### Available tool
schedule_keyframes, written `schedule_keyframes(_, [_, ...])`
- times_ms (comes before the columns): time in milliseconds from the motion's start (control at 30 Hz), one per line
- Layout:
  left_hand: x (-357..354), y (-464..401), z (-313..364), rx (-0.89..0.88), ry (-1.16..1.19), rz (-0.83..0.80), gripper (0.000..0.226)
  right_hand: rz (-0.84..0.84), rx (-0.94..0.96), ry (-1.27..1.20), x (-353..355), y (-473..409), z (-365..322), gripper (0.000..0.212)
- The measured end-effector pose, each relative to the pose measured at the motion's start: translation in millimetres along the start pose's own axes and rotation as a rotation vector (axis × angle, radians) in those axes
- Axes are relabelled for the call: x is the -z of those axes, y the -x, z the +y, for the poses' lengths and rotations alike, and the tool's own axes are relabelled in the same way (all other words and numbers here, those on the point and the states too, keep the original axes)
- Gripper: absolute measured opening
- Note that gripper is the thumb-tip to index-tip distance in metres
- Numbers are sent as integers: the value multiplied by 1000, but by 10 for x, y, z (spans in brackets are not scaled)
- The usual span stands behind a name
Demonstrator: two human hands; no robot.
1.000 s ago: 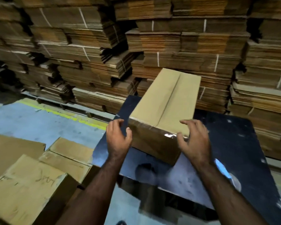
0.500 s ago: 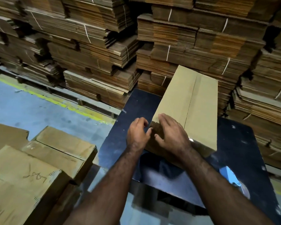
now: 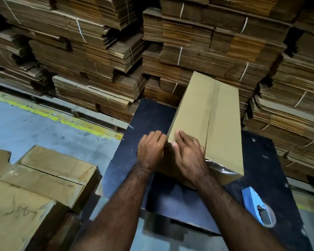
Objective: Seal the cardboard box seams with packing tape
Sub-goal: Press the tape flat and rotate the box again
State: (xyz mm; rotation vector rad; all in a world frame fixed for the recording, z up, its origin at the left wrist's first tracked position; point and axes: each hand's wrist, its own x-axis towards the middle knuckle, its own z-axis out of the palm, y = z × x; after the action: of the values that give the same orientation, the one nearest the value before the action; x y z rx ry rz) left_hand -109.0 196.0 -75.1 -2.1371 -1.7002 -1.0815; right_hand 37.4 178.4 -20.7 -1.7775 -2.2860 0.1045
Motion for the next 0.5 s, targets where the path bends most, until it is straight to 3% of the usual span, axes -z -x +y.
schedule_keyframes(233, [-88,-48,-47,-39,183,-28,13,-35,-3,49,-19,-66,30,68])
schedule_keyframes(367, [-168,304,-149,57,357,-291,76,-47,15,56,4,-54,18,68])
schedule_keyframes(433, [-94,411,-91,210,426,-393,90,-64,23,62,31,-69,21,69])
schedule_keyframes(500, [62,416,71,501,527,-305,89,-79,35,61,44,-65,22,69])
